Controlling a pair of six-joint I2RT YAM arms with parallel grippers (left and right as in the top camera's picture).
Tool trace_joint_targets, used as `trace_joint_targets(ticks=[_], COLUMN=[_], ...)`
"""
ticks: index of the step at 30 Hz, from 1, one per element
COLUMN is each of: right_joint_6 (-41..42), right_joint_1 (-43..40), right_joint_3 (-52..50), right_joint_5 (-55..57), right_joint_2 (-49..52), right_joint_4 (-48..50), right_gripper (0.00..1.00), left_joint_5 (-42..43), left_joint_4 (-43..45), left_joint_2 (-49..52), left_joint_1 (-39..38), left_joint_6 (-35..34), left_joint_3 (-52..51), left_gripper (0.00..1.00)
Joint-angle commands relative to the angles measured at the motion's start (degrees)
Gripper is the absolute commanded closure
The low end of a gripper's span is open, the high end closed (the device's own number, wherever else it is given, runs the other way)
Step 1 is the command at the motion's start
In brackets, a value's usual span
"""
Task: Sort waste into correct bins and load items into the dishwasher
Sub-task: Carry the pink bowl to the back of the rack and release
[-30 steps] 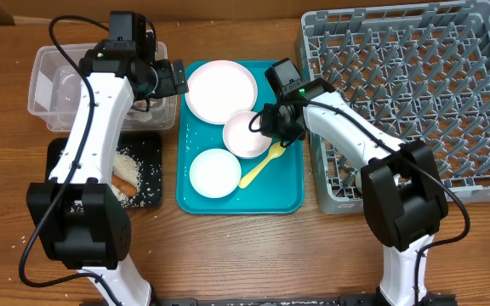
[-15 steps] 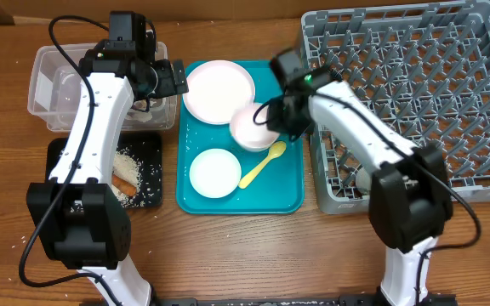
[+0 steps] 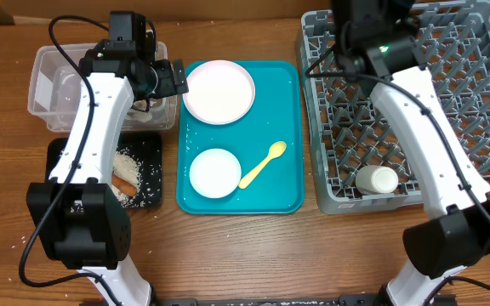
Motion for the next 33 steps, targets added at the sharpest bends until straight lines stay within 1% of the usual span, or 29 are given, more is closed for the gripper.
trace_joint_targets(ticks=[1,2,7,9,10,16,24,27,33], right_joint_6=[-5.0,-5.3,-18.7,-24.6,-26.0,-26.3,-26.3,-26.4,-26.3], right_joint_1=[-4.0,-4.5,-5.1,-4.3,-3.9,-2.3,-2.4,-2.4,-1.8], right_joint_3=[-1.0,-1.1,-1.1,-1.1,-1.1,-1.1,-1.2,-1.2,-1.5], right_joint_5=[1.2,1.4,3.3,7.6,8.8,11.5,14.0,16.7,16.9], right_joint_2=[1.8,2.7,9.0,12.6,13.7,17.5,23.0,25.0,25.4], right_joint_4=[5.4,6.5,15.3,19.1,20.0,19.7,19.1,19.0,18.4], right_gripper=[0.96,0.96,0.96,0.96,0.96,0.96,0.96,0.96,0.96], left_joint_5=[-0.8,-0.8,-0.8,-0.8,-0.8,-0.8,-0.8,-0.8,-0.8], left_joint_4=[0.1,0.1,0.1,0.1,0.1,0.1,0.1,0.1,0.1], left_joint_2=[0.0,0.0,0.0,0.0,0.0,0.0,0.0,0.0,0.0], left_joint_1=[0.2,0.2,0.2,0.2,0.2,0.2,0.2,0.2,0.2], left_joint_6=[0.3,0.3,0.3,0.3,0.3,0.3,0.3,0.3,0.3], left_joint_3=[1.5,1.5,1.5,1.5,1.5,1.5,1.5,1.5,1.5], left_gripper=[0.0,0.0,0.0,0.0,0.0,0.0,0.0,0.0,0.0])
